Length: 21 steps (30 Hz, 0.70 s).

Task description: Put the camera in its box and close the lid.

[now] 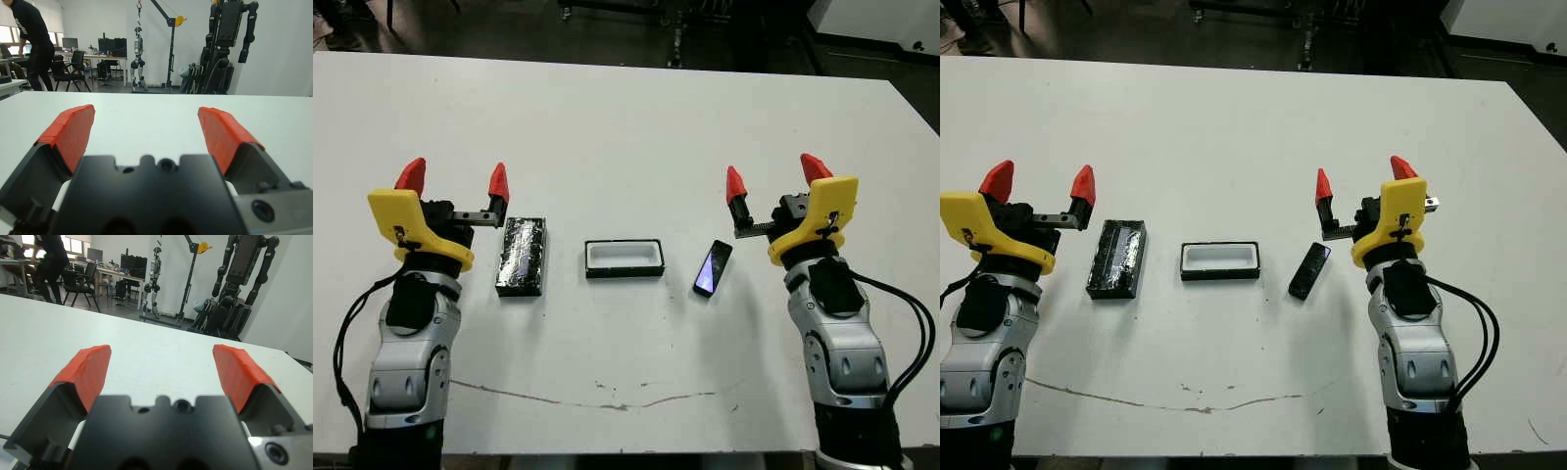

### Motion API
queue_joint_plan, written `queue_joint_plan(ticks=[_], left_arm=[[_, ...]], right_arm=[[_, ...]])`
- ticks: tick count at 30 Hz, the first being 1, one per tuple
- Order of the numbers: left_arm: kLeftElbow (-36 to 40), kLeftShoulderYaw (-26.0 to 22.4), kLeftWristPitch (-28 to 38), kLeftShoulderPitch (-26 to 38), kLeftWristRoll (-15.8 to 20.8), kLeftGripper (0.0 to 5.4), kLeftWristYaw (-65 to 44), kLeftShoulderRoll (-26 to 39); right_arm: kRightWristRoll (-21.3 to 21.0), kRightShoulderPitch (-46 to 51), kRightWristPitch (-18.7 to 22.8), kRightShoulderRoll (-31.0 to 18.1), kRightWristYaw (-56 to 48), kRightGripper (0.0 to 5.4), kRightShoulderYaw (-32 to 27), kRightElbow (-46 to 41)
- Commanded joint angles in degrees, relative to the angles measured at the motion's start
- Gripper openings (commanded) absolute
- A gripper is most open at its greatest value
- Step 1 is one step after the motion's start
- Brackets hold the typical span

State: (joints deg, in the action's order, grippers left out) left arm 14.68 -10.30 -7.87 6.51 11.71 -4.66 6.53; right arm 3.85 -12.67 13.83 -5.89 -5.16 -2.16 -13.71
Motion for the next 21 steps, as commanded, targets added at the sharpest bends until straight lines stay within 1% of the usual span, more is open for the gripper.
queue_joint_plan(ticks=[1,5,12,17,21], left_arm=[[-0.02,-0.08,-0.52,-0.81,0.39,5.39,-0.19,0.10],[-0.13,-0.04,-0.36,-0.87,0.92,5.39,-0.50,-0.06],[-0.32,0.00,-0.22,-1.10,0.82,5.39,-0.51,0.08],[-0.26,-0.11,-0.43,-1.36,1.06,5.39,-0.45,-0.04],[-0.18,0.02,-0.33,-1.63,0.69,5.39,0.11,-0.10]], right_arm=[[0.02,0.61,-0.32,-0.25,-0.07,5.40,-0.29,0.41],[-0.15,0.76,0.57,-0.11,0.38,5.40,-0.27,0.00],[0.10,0.95,0.06,-0.76,-0.59,5.40,-0.30,0.11],[0.83,0.01,0.14,-2.84,-2.81,5.40,-1.38,-0.30],[2.52,-1.23,0.44,-5.74,-6.57,5.40,-2.52,-0.86]])
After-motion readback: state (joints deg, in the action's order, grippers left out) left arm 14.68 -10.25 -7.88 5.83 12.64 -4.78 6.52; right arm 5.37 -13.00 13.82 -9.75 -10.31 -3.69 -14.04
